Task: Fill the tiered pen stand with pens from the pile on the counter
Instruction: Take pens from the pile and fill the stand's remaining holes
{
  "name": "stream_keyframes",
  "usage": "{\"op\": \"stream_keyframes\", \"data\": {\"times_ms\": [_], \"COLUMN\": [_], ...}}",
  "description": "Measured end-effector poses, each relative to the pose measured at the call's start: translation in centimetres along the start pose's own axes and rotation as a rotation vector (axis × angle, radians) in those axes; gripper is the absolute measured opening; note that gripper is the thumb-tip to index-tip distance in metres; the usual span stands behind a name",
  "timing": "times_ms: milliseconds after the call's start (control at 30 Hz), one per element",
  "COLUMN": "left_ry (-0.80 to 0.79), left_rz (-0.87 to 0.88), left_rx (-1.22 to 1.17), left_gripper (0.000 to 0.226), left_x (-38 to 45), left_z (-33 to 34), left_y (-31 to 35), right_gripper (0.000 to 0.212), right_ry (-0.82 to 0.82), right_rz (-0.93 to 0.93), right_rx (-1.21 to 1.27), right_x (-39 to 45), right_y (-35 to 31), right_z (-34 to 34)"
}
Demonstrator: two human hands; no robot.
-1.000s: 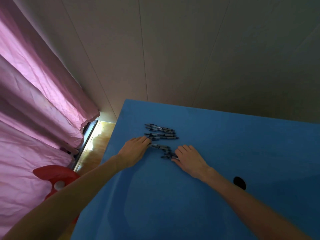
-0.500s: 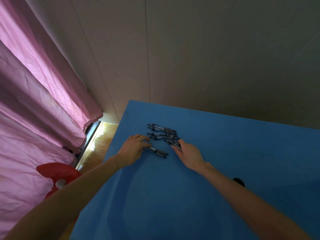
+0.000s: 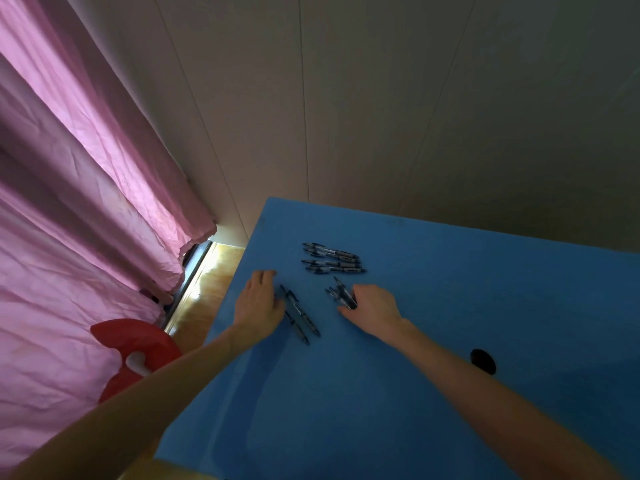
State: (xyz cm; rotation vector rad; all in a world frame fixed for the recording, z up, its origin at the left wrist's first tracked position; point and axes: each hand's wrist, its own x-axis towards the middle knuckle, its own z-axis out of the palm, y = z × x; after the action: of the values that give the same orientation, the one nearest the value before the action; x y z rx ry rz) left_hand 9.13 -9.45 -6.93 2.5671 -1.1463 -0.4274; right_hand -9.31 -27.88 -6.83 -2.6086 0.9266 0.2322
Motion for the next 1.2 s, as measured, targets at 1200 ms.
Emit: {"op": "stream_keyframes", "data": {"times_ms": [1200], "left_ry": [-0.291], "left_rz": [-0.147], "left_rx": [-0.905], "left_gripper": [0.023], "left_x": [-7.5], "left_z": [-2.4], "left_y": [11.5], "right_gripper": [0.027], "right_ry": [0.04], "right_rz": [0.48], "right_rx": [1.261], "right_x": [-13.9], "right_y": [3.7], "right_z": [-3.5]}}
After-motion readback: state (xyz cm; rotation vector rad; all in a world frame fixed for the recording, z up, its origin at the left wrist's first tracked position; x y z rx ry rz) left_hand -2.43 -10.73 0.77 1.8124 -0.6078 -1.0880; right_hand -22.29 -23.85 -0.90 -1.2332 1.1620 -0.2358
